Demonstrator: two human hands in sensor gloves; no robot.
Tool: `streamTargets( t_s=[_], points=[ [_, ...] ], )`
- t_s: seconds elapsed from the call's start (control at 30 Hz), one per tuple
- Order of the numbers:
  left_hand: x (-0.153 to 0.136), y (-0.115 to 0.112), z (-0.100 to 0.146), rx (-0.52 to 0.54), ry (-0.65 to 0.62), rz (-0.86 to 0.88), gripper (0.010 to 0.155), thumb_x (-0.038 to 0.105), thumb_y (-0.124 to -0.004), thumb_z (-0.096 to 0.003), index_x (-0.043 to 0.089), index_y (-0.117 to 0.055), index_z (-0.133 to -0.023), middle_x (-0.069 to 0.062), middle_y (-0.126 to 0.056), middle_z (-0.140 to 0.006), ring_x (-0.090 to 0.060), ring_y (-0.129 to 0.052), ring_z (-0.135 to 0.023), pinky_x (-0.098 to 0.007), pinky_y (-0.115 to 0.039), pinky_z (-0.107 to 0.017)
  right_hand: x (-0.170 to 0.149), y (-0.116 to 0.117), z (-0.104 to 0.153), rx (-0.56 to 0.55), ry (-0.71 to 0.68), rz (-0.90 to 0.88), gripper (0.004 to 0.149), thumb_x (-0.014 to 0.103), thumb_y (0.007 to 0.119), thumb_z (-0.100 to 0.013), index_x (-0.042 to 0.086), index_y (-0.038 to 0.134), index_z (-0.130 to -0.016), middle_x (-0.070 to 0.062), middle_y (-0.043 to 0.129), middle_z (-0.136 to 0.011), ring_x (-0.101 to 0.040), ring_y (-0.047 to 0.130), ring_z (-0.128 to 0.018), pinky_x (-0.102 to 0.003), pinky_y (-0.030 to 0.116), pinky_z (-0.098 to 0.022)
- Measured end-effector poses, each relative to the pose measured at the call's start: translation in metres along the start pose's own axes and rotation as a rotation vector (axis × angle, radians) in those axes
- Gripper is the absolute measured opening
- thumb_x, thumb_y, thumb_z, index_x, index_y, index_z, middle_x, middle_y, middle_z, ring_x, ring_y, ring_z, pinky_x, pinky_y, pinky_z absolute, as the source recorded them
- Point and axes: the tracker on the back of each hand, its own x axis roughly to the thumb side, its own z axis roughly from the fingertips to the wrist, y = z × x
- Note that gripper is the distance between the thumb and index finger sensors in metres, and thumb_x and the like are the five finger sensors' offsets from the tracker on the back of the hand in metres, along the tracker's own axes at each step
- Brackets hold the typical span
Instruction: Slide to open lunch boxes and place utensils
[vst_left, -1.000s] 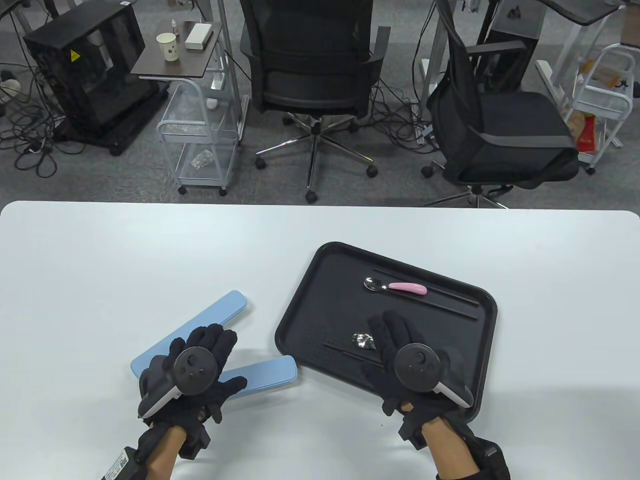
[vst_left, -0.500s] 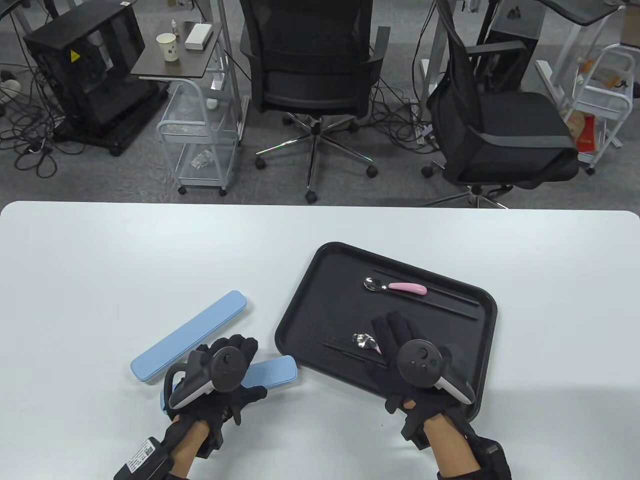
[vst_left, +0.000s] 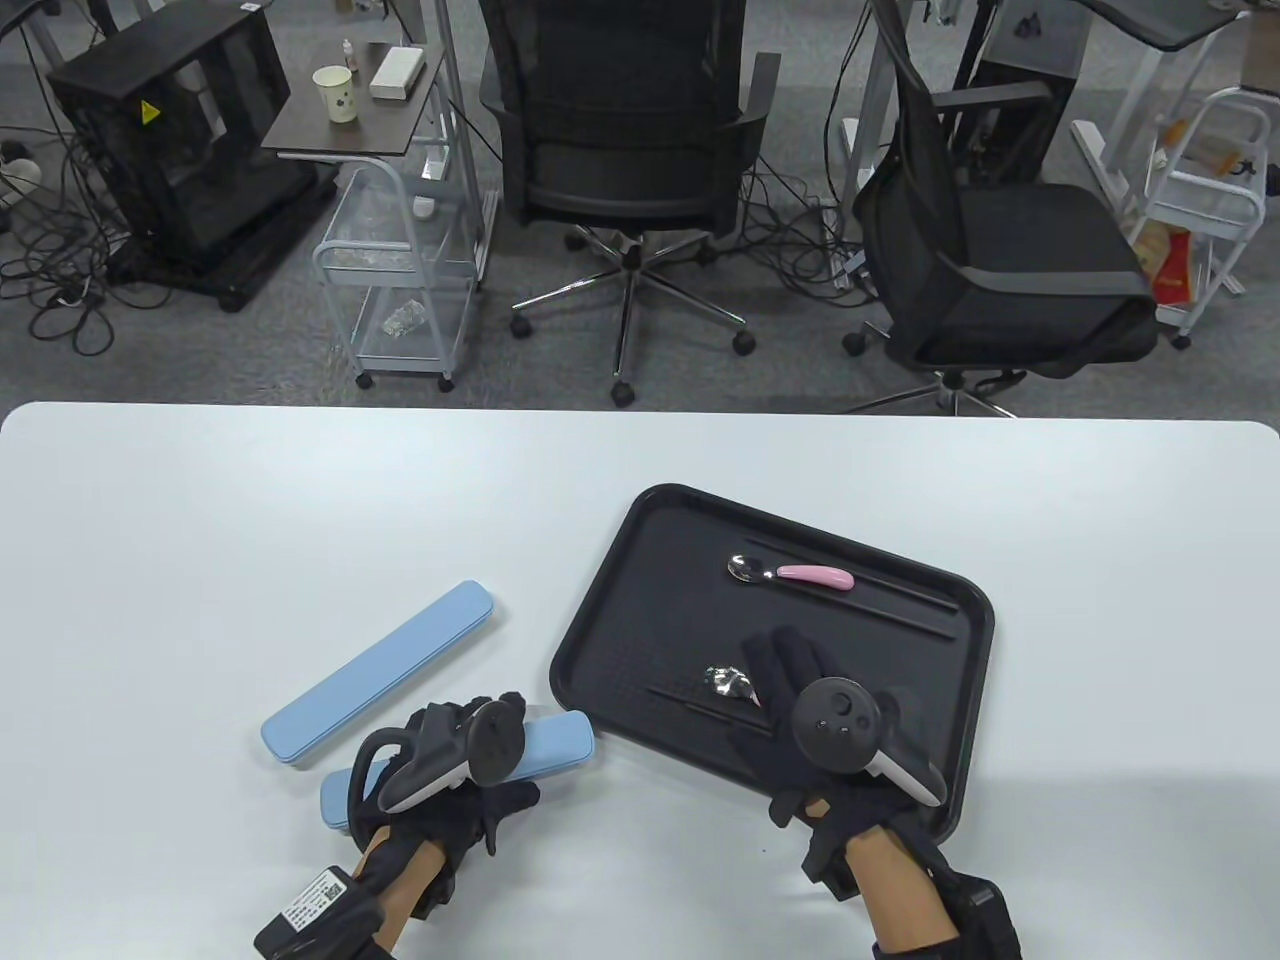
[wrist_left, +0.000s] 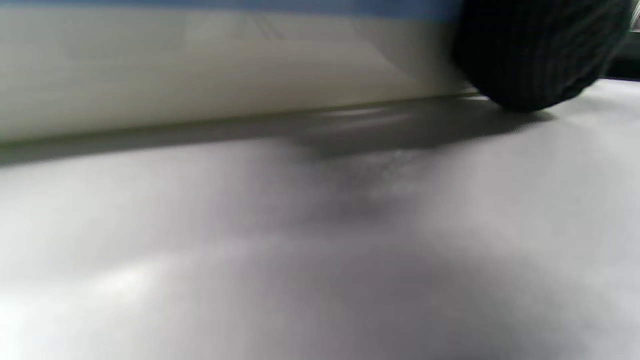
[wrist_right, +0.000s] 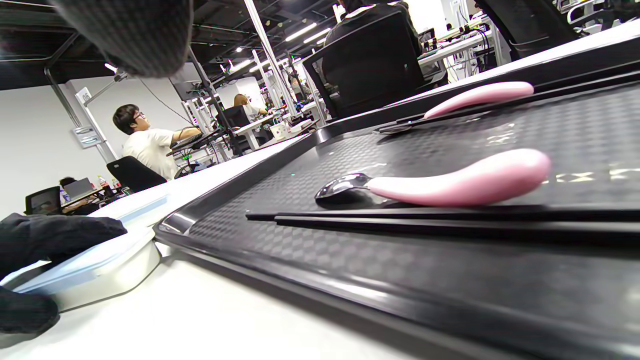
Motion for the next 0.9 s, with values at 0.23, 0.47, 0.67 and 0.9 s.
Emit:
streamTargets(
  t_s=[0.23,0.47,0.67,0.9],
  points=[
    [0.004,0.001,0.001,0.008,-0.029,-0.009,0.084,0.060,-0.079,-0.0367,0.031,-0.043,-0.106,-0.004,-0.059,-0.105,-0.033,-0.065,-0.091,-0.061,-0.046,-0.072,0.000,0.000,0.000,0.011,0.006,0.000,0.082,0.051,0.074,-0.051,0.028,0.020,-0.108,-0.016,0.011,-0.111,-0.046,0.022,-0.104,-0.061,0.030,-0.073],
    [0.005,0.020,0.013,0.073,-0.081,0.048,0.084,0.060,-0.081,-0.0357,0.034,-0.044,-0.106,-0.004,-0.058,-0.104,-0.032,-0.064,-0.090,-0.061,-0.047,-0.072,0.003,-0.001,0.001,0.010,-0.009,-0.002,0.083,0.051,0.074,-0.051,0.028,0.019,-0.108,-0.015,0.010,-0.112,-0.046,0.021,-0.105,-0.061,0.030,-0.073],
    [0.019,0.038,0.035,0.208,-0.212,0.126,0.084,0.061,-0.081,-0.0353,0.035,-0.044,-0.107,-0.004,-0.058,-0.103,-0.032,-0.066,-0.088,-0.059,-0.055,-0.069,0.028,-0.001,0.005,0.026,-0.162,-0.023,0.093,0.052,0.080,-0.048,0.030,0.011,-0.106,-0.010,0.013,-0.113,-0.044,0.023,-0.106,-0.061,0.031,-0.074],
    [0.048,0.042,0.053,0.269,-0.324,0.084,0.085,0.063,-0.080,-0.0350,0.035,-0.044,-0.107,-0.003,-0.059,-0.103,-0.032,-0.068,-0.086,-0.057,-0.057,-0.067,0.060,0.013,0.009,0.164,-0.321,-0.056,0.096,0.046,0.089,-0.044,0.030,0.018,-0.107,-0.013,0.029,-0.113,-0.043,0.044,-0.105,-0.062,0.040,-0.074]
  ],
)
